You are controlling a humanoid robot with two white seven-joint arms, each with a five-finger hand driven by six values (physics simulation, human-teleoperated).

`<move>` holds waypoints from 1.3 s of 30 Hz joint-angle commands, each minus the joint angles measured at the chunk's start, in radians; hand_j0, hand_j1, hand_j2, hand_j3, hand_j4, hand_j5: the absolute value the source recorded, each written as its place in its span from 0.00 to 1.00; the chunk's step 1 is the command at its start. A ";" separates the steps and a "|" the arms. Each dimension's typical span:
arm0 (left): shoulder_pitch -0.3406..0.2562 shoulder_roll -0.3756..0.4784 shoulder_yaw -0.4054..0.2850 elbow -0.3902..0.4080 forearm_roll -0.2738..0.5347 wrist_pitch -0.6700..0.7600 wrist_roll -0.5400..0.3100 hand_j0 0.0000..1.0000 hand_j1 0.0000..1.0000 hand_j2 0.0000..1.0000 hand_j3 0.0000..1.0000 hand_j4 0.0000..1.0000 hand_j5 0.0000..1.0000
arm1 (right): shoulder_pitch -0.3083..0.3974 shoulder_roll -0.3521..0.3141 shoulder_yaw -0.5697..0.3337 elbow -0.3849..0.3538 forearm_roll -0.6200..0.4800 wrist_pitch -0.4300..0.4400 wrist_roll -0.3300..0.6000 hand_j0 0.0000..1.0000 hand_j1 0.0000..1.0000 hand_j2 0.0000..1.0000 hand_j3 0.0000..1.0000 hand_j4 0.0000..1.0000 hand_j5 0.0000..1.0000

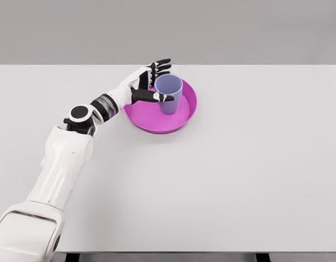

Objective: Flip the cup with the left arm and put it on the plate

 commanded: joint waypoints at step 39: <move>0.012 0.135 0.027 -0.029 0.009 0.011 -0.060 1.00 1.00 1.00 1.00 1.00 1.00 | 0.002 0.000 0.000 0.000 0.000 0.000 0.000 1.00 1.00 1.00 1.00 1.00 1.00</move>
